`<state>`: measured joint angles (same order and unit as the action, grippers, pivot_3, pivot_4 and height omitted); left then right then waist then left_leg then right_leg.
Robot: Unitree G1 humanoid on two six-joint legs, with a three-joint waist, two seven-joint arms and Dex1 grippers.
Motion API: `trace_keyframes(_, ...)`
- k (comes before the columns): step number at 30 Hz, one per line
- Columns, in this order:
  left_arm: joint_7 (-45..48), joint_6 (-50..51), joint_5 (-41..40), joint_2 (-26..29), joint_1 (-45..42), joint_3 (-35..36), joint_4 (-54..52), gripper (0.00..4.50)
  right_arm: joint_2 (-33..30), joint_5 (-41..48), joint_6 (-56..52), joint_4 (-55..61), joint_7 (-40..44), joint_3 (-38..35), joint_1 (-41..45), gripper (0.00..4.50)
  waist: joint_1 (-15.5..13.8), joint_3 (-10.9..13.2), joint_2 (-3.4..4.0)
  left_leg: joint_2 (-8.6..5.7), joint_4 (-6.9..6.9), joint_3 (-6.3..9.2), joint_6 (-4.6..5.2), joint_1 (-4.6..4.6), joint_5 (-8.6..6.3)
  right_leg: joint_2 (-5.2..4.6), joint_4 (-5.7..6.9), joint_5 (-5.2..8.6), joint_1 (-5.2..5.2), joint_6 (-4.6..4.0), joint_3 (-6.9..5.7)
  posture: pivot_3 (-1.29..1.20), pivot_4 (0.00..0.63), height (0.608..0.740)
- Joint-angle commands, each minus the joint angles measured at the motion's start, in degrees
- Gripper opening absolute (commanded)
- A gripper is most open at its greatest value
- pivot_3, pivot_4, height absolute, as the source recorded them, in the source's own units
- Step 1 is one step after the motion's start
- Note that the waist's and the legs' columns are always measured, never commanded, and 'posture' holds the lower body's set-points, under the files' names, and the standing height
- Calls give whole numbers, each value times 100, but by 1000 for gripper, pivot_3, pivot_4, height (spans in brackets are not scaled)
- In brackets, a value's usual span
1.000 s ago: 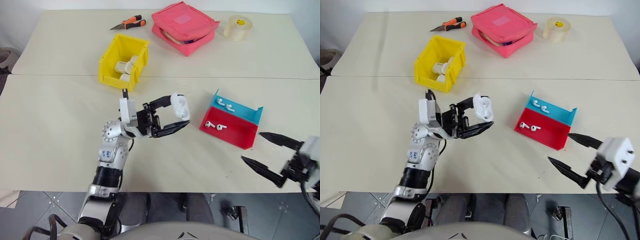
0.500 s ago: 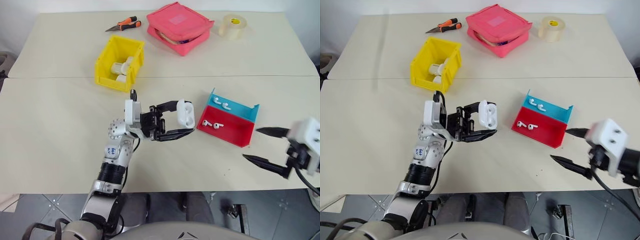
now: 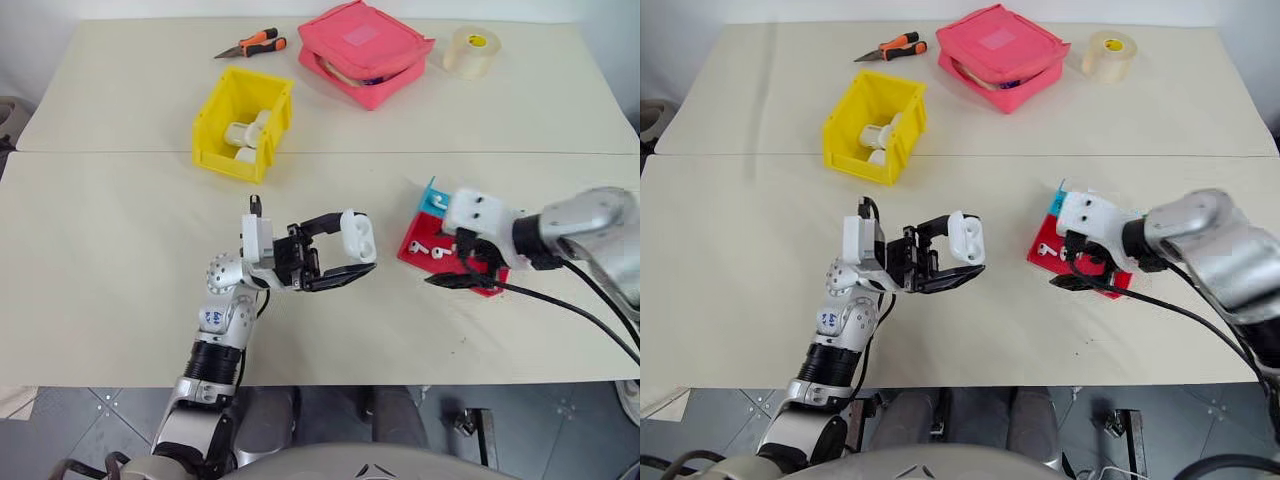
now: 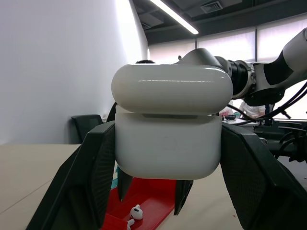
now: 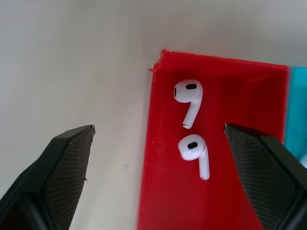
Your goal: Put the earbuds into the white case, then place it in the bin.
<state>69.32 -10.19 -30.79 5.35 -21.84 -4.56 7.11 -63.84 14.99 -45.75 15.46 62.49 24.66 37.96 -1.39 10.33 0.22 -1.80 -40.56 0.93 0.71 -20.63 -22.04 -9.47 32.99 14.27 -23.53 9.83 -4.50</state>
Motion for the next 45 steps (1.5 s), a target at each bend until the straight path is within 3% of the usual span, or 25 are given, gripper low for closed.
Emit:
trace_keyframes(1, -91, -56, -14, 34, 34, 3, -291, 2808, -27, -571, 493, -218, 438, 223, 277, 4500, 3, 0, 0, -1, 0, -1, 0, -2, 0, 0, -1, 0, -1, 1, 0, 0, 150, 740)
trace_keyframes(7, -139, -26, -45, 122, 108, 12, -377, 2808, 112, -1011, 864, -462, 879, 303, 426, 4500, 15, 0, 0, 0, -1, -3, 0, -2, 0, 0, 0, -1, -1, 2, -1, 0, 150, 740)
trace_keyframes(10, -169, -2, -54, 142, 147, 1, -443, 2808, 224, -1155, 977, -547, 991, 272, 469, 3880, 11, 0, 1, 2, -2, -3, -1, -1, 0, 1, 0, -1, -2, 2, -1, 0, 150, 740)
trace_keyframes(15, -207, 36, -65, 173, 146, -1, -480, 2808, 405, -1385, 1147, -717, 1078, 215, 540, 2165, 6, 0, 1, 1, -4, -2, -1, -2, 0, 1, 0, -1, -1, 2, -1, 0, 150, 740)
trace_keyframes(25, -269, 74, -70, 224, 67, 21, -472, 2808, 456, -1993, 1908, -1180, 1267, 243, 538, 2165, 11, 0, 1, 1, -4, -4, -2, -2, 0, 1, 1, -1, -1, 2, -1, 0, 150, 740)
trace_keyframes(40, -320, 179, -75, 236, 134, -29, -608, 2808, 637, -2180, 1937, -1168, 1520, 153, 440, 2165, 13, 0, 1, 1, -6, -3, -2, -1, 0, 1, 2, -1, 0, 2, -1, 0, 150, 740)
trace_keyframes(43, -324, 197, -73, 230, 145, -30, -630, 2808, 585, -2269, 2024, -1202, 1547, 171, 415, 1580, 15, 0, 1, 1, -6, -3, -2, -1, -1, 1, 2, -1, 0, 2, -2, 0, 150, 740)
trace_keyframes(45, -319, 199, -75, 229, 157, -34, -639, 2808, 575, -2328, 2090, -1238, 1558, 174, 409, 961, 17, -1, 1, 1, -8, -3, -2, -1, -1, 1, 2, -2, 0, 3, -1, 0, 150, 740)
